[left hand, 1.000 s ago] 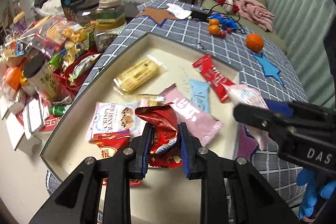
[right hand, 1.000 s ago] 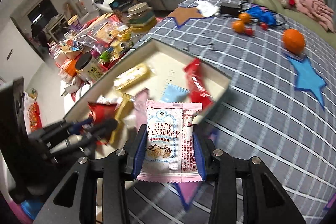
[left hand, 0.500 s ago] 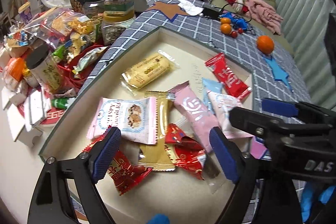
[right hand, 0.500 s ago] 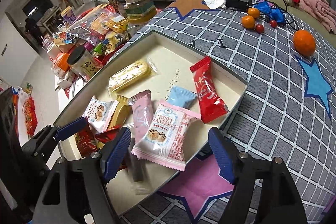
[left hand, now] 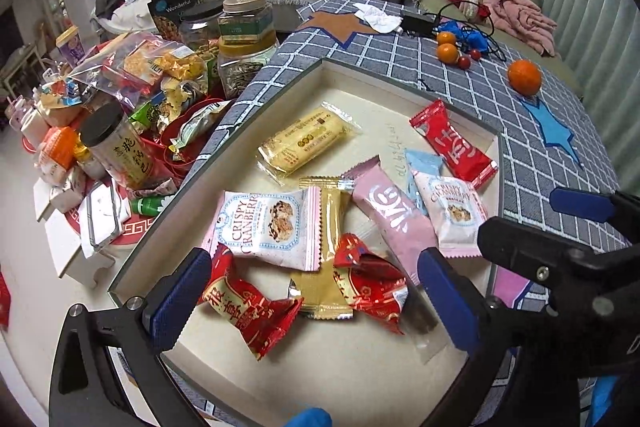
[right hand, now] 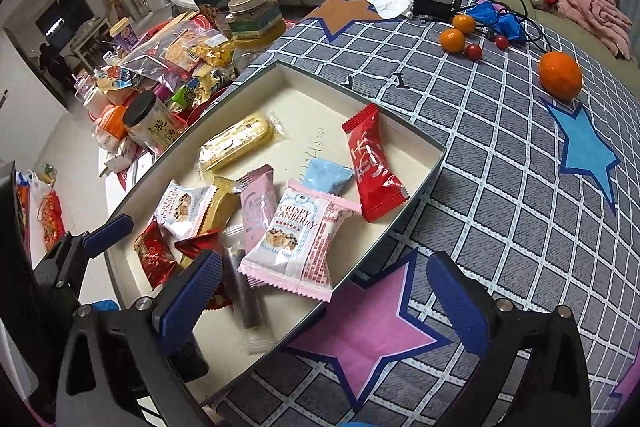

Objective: Organize snacks

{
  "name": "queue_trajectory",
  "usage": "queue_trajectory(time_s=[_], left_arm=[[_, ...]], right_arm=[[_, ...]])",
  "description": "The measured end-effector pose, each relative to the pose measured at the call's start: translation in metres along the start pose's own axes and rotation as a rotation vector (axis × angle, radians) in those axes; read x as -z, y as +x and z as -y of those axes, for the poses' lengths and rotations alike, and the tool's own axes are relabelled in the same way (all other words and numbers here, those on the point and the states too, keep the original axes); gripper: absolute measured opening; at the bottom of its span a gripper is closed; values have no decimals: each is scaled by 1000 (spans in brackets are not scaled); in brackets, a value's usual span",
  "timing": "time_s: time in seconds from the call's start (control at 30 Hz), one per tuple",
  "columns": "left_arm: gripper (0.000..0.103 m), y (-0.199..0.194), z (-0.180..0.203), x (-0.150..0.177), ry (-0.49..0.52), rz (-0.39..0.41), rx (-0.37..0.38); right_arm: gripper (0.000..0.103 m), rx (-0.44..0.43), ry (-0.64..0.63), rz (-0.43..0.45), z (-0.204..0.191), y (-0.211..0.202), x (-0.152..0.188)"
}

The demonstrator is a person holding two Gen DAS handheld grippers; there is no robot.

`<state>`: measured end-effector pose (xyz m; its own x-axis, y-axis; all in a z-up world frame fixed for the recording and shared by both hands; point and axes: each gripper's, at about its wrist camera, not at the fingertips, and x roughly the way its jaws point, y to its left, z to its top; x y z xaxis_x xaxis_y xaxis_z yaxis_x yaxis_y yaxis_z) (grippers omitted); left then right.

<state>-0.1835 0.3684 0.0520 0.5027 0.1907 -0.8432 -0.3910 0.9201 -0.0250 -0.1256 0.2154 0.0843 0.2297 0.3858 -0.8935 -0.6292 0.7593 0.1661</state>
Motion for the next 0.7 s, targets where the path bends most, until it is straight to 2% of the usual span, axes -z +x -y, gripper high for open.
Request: queue_trajectory(time_s=[0.23, 0.43, 0.7], left_arm=[[103, -1, 5, 6, 20, -27, -14], [103, -5, 11, 8, 49, -27, -42], [103, -9, 15, 11, 69, -33, -42]], right_arm=[[103, 10, -18, 1, -1, -5, 5], [103, 18, -26, 0, 0, -8, 9], [103, 23, -29, -1, 0, -8, 10]])
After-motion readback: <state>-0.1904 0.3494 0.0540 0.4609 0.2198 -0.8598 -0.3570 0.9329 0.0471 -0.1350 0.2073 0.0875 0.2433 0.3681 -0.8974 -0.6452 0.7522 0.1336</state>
